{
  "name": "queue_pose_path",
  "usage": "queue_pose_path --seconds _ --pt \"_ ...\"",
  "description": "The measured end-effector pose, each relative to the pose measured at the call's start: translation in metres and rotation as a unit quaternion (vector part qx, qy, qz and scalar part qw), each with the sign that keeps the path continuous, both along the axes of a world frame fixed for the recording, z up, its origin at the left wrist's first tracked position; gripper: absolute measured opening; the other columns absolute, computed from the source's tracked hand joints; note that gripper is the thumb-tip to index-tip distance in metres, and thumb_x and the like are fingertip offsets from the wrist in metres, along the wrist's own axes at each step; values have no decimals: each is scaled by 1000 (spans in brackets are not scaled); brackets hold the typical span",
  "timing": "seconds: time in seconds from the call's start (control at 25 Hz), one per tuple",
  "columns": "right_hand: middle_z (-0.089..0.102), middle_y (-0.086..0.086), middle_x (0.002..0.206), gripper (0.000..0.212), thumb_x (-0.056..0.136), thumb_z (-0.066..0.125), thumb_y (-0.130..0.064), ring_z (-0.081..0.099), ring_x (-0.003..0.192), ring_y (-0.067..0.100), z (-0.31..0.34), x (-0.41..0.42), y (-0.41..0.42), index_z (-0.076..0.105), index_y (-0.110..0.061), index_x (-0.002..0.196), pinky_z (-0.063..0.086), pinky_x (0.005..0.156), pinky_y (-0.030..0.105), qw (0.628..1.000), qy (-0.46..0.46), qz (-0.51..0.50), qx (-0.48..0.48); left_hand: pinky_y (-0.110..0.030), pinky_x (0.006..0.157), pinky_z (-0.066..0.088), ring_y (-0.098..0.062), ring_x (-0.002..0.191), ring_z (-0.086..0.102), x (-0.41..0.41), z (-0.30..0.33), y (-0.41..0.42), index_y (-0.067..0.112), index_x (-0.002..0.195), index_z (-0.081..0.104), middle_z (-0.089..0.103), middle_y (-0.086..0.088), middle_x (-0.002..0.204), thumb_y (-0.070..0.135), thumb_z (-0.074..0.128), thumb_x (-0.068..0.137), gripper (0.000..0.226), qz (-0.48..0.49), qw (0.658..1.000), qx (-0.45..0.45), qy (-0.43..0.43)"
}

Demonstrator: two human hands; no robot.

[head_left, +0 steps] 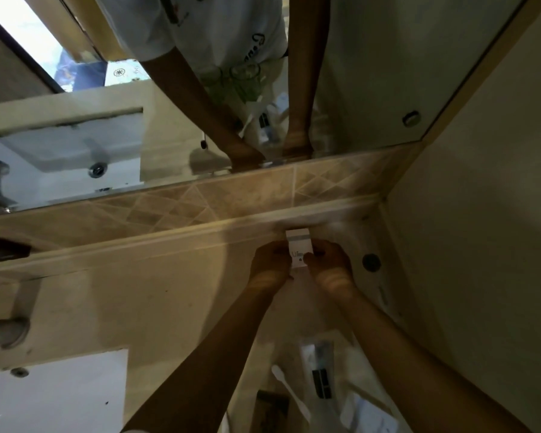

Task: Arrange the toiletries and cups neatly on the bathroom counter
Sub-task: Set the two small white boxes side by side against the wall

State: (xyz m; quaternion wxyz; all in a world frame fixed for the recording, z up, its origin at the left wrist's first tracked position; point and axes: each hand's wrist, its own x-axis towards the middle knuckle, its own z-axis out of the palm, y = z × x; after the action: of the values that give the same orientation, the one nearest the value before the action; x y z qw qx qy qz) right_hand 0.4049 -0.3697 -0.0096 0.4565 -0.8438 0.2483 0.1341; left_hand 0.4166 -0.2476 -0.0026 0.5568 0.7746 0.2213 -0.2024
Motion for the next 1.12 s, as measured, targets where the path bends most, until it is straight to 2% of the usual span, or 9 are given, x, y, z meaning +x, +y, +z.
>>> queue_pose_path --seconds 0.32,0.4,0.48,0.64,0.72,0.84,1.0,1.08,1.12 --pt "69 2 122 30 89 63 -27 64 111 25 0 2 0 65 -27 119 50 98 40 1000 5 15 3 -34 58 63 -17 88 67 0 -8 2 21 115 69 71 -2 117 15 56 93 26 -17 1000 18 -5" --pt "66 4 123 33 87 66 -25 61 114 25 1 -4 0 63 -23 120 48 100 39 1000 -9 8 -5 -41 68 64 -19 90 67 -4 -6 4 27 115 65 69 -4 119 18 58 93 25 -26 999 36 -16" --pt "61 9 125 41 84 71 -16 58 115 27 6 -20 -2 60 -14 123 46 100 34 998 -55 -20 1 -48 83 60 -26 101 66 -16 -4 8 22 128 59 65 -6 122 20 61 92 36 -36 997 70 -27" --pt "61 -5 115 31 87 64 -23 59 98 9 25 -80 -30 63 -27 117 46 72 15 998 -36 -38 29 -43 78 60 -23 87 68 -63 7 17 19 109 66 69 -5 103 15 59 91 20 -92 986 128 -55" --pt "65 -13 103 21 88 61 -25 60 90 2 30 -119 -50 66 -33 107 42 66 11 1000 -21 10 4 -34 64 61 -16 72 70 -90 17 15 14 99 69 73 -6 91 12 57 93 14 -161 984 69 -10" --pt "63 -12 101 19 86 65 -19 61 93 4 33 -180 -67 66 -33 98 48 73 18 997 13 75 -28 -28 50 57 -19 60 71 -124 33 8 4 95 71 75 -14 78 11 59 95 14 -251 956 -68 132" --pt "55 2 114 36 80 73 -27 54 108 22 25 -248 -77 64 -23 114 50 90 40 983 38 150 -100 -45 71 63 -40 75 71 -159 37 -7 -9 110 65 70 -25 86 8 54 100 23 -297 915 -120 245" --pt "52 4 120 52 76 74 -36 48 113 27 21 -266 -77 58 -24 124 46 92 38 977 61 164 -124 -55 91 52 -56 103 61 -169 37 -17 -17 125 53 64 -36 104 4 43 103 33 -267 911 -140 283" --pt "51 4 122 59 75 75 -40 46 113 28 19 -272 -76 55 -26 128 44 91 37 974 67 167 -136 -55 94 51 -57 110 59 -174 37 -22 -16 125 54 62 -39 113 4 42 102 32 -266 915 -132 272"
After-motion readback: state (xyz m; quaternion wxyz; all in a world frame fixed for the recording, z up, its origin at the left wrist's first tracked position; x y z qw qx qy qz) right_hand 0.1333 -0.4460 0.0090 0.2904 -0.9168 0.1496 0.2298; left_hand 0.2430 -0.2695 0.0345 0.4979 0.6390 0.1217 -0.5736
